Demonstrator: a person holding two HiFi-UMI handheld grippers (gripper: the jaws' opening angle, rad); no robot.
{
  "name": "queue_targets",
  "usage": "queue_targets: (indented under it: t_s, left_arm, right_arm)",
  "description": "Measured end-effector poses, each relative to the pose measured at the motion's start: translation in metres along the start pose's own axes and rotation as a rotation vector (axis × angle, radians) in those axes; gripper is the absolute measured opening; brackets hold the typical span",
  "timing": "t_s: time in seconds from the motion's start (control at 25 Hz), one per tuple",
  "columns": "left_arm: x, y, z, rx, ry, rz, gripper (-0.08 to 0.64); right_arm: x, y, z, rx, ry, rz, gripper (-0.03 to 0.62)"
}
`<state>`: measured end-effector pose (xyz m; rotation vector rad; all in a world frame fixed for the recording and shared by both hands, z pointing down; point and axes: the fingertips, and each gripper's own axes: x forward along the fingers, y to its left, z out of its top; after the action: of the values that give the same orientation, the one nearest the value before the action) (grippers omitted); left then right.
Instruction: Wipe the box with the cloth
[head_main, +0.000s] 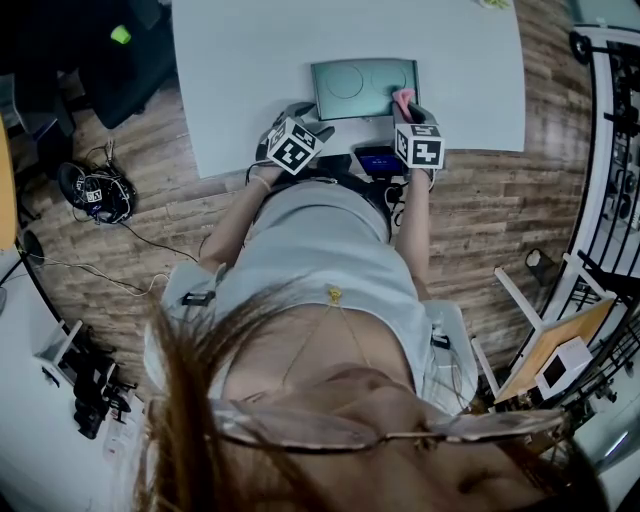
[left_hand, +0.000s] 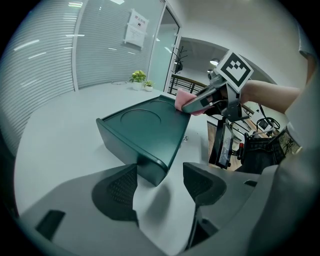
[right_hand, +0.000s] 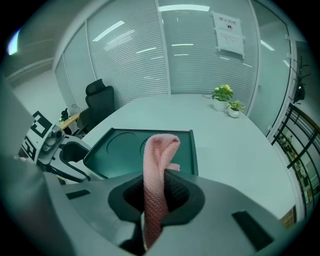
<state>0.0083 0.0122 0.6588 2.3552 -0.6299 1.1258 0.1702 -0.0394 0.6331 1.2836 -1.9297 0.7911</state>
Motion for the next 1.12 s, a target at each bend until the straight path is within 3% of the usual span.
queue_targets:
  t_s: [1.12]
  left_arm:
    - [-0.003,0.003,-0.001,-0.055,-0.026,0.020,0.285]
  right_arm:
    - [0.023,0.087,0.017,-0.113,0.037,0.227,0.038]
